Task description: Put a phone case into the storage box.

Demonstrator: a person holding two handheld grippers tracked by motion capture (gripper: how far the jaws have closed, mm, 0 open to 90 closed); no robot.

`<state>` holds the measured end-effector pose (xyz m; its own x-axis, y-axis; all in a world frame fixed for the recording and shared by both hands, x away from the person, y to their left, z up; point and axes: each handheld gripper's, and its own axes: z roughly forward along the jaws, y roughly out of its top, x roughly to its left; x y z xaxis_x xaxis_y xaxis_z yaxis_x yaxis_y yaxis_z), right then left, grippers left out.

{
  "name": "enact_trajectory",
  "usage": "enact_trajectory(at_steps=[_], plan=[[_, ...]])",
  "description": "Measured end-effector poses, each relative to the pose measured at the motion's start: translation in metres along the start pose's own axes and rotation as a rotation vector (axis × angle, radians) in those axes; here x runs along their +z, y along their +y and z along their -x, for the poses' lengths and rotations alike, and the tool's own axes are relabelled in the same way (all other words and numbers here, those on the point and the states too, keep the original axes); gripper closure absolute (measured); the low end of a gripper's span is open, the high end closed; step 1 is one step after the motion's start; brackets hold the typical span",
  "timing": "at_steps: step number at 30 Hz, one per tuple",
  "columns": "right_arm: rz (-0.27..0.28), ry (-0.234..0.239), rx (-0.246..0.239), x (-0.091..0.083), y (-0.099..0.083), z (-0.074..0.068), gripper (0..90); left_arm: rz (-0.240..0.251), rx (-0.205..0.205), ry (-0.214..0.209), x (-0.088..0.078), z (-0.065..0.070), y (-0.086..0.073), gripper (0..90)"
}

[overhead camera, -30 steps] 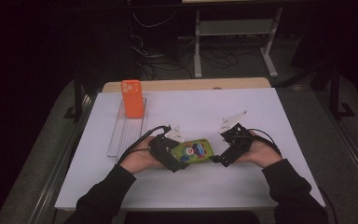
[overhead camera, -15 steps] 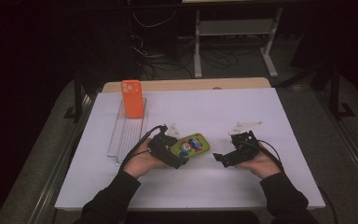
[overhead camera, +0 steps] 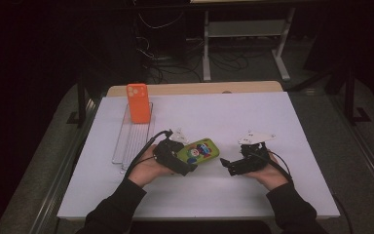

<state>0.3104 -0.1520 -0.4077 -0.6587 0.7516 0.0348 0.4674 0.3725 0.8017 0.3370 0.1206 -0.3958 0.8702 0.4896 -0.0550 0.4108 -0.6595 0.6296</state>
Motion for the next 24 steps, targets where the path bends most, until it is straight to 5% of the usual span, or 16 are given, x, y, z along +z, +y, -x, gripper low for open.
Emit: enact_trajectory(at_steps=[11,24], plan=[[-0.035,-0.105,-0.236,0.008,-0.004,-0.017,0.0,-0.003,-0.003,-0.001,-0.001,-0.002,0.0,14.7],[-0.006,-0.193,-0.428,0.007,-0.007,-0.025,0.0,-0.006,0.006,-0.009,-0.002,-0.002,0.001,14.8]])
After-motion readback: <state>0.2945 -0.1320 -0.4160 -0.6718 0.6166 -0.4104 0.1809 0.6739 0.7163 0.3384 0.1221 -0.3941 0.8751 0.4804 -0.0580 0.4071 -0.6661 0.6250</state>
